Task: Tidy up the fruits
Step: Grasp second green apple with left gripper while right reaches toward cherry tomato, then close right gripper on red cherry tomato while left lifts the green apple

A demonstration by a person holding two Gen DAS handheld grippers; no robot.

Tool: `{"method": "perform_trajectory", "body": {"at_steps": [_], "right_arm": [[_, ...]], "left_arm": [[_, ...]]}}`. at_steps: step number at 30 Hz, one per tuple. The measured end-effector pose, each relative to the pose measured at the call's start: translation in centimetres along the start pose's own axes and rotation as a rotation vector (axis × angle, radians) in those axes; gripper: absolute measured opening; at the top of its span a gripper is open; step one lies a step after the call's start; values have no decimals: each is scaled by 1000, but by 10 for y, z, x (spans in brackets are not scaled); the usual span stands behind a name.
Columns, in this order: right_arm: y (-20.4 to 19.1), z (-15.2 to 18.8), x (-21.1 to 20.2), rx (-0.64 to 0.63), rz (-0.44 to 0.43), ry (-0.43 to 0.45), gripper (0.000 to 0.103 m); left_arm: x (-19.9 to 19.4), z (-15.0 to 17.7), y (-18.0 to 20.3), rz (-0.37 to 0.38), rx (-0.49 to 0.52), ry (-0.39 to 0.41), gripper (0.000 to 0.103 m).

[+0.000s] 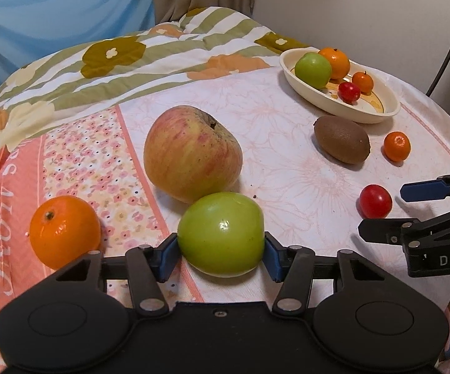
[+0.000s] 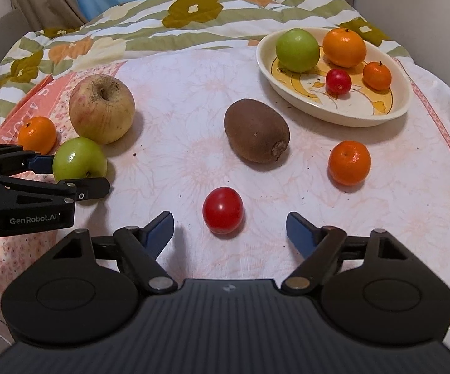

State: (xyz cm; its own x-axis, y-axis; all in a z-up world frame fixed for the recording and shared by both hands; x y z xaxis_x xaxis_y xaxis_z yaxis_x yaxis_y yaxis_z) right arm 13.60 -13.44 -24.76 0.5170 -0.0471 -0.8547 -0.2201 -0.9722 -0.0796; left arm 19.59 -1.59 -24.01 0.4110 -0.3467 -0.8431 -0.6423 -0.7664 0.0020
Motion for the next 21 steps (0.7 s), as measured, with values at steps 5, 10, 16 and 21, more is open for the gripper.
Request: {"method": "perform_trajectory", "body": {"at_steps": [5,10,16,21], "right_arm": [[-1,-1,3,-5,-3,-2,87],[-2,-2,7,-16,-8,-4,76],[-6,-5,11,-56,17,-1,65],[-10,-7,10,-90,28,6,44]], "left_arm": [[-2,3,0,-4,-6,4,59],[-6,7,-1,-10,-15,3,59],[-10,15,-4,-21,-25,4,59],[-14,19,-5,-30,-36,4,59]]}}
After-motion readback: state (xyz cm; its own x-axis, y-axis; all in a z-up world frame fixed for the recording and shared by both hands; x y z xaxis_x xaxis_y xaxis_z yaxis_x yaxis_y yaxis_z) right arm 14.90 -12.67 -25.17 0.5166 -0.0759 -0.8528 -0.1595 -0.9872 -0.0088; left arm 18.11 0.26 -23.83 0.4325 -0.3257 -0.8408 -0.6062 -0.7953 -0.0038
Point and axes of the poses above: each gripper's, at about its wrist camera, not at the fingertips, and x roughly the way its jaws point, y to its right, z to its underside, the point moved 10 cm from there along x, roughly the way its jaws point, and after that the axes turned 4 degrees about -y, right-handed, at the moved point
